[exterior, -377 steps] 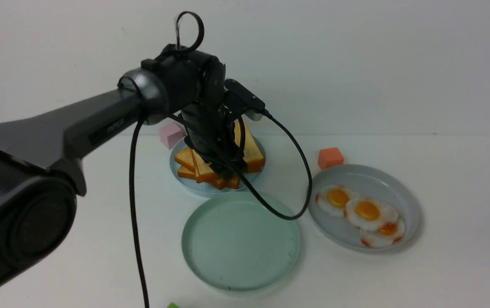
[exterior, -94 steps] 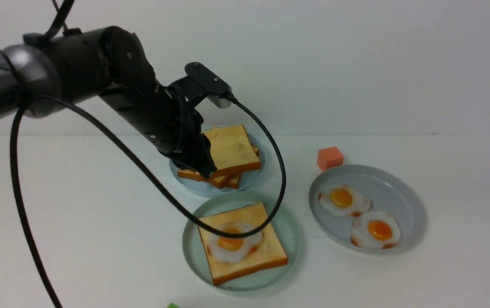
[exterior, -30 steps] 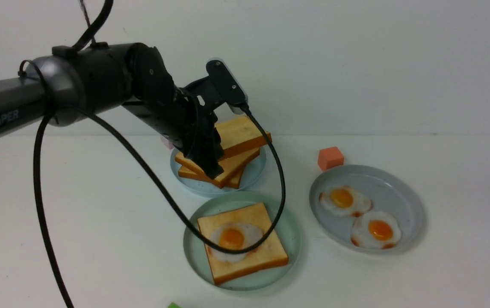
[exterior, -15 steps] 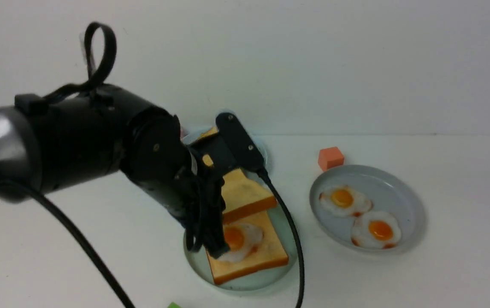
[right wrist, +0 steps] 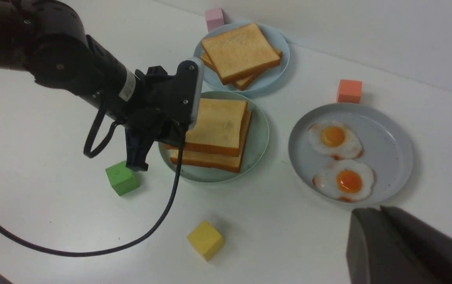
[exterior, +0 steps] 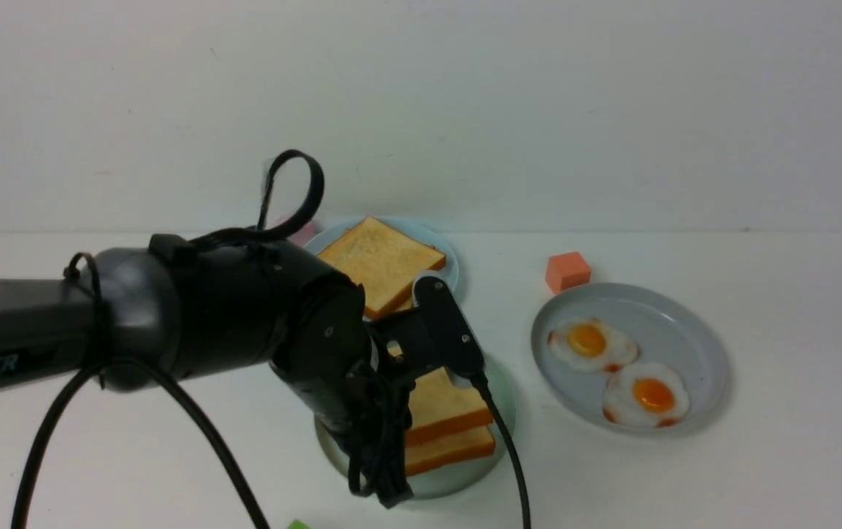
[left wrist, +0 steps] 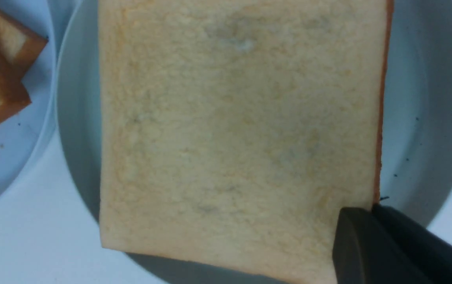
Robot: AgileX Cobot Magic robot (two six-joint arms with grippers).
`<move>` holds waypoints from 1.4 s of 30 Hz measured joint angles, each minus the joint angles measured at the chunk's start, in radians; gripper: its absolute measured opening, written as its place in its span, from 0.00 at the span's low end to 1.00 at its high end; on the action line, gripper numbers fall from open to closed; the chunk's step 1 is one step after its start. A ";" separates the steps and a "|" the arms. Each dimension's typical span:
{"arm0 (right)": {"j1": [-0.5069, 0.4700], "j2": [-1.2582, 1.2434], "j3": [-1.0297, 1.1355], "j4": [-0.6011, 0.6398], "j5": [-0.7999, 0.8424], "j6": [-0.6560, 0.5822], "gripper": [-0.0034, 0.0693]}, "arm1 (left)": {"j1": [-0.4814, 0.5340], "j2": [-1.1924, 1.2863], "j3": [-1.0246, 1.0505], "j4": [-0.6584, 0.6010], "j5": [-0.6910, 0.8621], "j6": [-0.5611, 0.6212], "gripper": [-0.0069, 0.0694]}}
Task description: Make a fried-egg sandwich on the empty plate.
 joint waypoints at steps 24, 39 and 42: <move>0.000 0.000 0.000 -0.019 0.000 0.000 0.15 | -0.015 -0.165 0.002 -0.065 0.040 -0.096 0.59; 0.000 0.000 0.000 0.005 0.000 0.000 0.18 | -0.109 -0.903 0.108 -0.113 -0.010 -0.475 0.07; 0.000 0.000 0.000 0.008 0.000 0.000 0.19 | -0.109 -1.044 0.244 -0.117 -0.049 -0.478 0.07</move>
